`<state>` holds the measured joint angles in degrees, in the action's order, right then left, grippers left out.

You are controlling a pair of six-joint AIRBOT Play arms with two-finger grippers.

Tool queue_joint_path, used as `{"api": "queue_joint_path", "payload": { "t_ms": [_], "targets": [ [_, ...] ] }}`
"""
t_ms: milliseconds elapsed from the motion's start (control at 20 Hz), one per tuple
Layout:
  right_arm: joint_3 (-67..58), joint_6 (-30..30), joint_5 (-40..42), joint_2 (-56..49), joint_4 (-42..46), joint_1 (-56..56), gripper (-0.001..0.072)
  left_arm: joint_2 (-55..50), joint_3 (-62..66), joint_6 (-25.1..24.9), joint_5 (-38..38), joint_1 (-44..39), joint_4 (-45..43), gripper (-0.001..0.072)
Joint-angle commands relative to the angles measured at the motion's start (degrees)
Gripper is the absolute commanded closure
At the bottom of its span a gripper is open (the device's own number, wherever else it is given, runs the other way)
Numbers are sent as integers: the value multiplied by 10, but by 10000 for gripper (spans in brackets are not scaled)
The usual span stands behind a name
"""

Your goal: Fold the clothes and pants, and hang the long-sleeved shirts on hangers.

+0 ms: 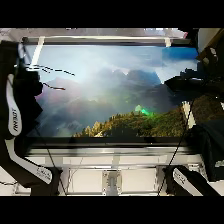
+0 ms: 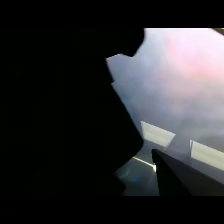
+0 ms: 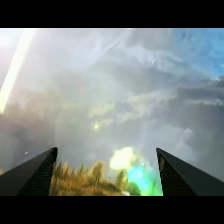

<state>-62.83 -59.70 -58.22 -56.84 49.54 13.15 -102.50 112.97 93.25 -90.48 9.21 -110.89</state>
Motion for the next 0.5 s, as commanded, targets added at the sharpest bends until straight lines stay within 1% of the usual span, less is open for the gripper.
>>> {"api": "queue_joint_path", "payload": {
  "t_ms": [0,100,200,300,450],
  "targets": [
    [-1,-2,82,1,-21,0,15,-31,0,15,-6,98,33,-4],
    [-7,-2,123,1,-50,0,17,-52,0,15,-6,117,38,-3],
    [-32,-2,146,1,-49,0,18,-74,0,13,-2,120,38,-4],
    [-64,-2,149,1,-49,0,18,-98,0,2,13,119,38,-4],
    [-109,-2,142,1,-48,0,18,-134,0,2,16,117,31,-3]
  ]
}}
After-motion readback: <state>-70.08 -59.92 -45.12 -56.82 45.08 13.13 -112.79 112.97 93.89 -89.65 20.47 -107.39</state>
